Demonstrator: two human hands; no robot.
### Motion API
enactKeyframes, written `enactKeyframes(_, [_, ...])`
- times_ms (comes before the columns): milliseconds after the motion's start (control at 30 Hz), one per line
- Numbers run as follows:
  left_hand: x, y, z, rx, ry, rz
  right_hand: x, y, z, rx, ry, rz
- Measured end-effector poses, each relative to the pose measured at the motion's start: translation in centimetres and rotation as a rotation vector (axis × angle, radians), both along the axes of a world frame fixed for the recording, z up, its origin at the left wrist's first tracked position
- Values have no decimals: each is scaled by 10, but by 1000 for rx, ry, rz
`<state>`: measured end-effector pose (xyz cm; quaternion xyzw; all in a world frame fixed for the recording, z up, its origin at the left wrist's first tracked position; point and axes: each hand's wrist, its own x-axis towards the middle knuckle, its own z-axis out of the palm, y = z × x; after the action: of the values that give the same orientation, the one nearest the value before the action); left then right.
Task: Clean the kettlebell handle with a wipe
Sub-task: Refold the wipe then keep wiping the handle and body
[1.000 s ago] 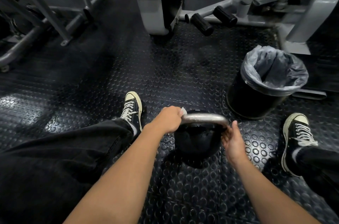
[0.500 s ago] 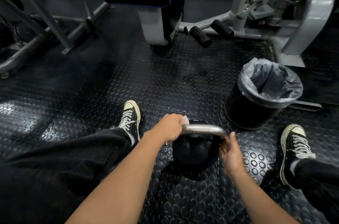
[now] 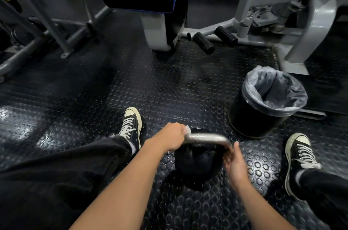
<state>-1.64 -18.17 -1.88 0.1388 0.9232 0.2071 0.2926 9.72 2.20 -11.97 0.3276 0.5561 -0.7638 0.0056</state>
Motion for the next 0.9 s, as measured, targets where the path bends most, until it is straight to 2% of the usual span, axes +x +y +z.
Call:
enactKeyframes(667, [5,6,15,-84,3,-53,-3,0,-2,-63,-17,-14])
enactKeyframes(800, [-1,3,8,-40,20,-10,-3,1,-4,-64,-21,-14])
enactKeyframes(900, [2,2,6,-101,-3,-17,-2,1,-2,-70,-17,-7])
